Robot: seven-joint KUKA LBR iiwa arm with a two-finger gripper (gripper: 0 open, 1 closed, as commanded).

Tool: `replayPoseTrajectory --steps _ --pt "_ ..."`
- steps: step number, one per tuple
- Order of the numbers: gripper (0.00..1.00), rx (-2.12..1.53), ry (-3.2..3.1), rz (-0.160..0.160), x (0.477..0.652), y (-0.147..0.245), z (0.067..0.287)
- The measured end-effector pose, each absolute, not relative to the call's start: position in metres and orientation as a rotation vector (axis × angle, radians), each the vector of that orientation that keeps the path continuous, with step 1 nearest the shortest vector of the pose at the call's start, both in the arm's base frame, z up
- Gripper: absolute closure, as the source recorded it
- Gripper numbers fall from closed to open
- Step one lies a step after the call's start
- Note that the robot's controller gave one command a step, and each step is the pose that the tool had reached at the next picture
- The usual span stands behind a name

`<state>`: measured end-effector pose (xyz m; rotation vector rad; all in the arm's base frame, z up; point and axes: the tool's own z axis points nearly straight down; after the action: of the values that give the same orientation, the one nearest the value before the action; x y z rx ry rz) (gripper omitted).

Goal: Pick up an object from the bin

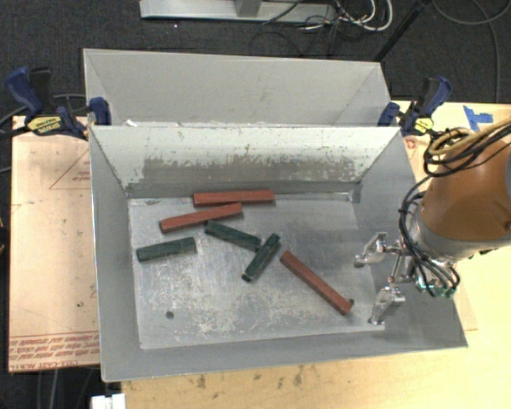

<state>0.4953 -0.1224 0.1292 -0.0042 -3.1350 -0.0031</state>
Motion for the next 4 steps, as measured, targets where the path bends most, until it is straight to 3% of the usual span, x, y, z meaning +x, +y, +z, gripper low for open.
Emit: replayPoseTrajectory --steps 1,2,3,4 --pt "0.00 0.000 -3.142 -0.001 0.497 -0.122 0.133" --pt "1.00 0.000 -3.158 0.000 0.501 -0.075 0.079" --pt "1.00 0.000 -3.158 0.001 0.501 -0.075 0.079" --pt "1.00 0.059 -3.143 0.000 0.496 -0.076 0.196"
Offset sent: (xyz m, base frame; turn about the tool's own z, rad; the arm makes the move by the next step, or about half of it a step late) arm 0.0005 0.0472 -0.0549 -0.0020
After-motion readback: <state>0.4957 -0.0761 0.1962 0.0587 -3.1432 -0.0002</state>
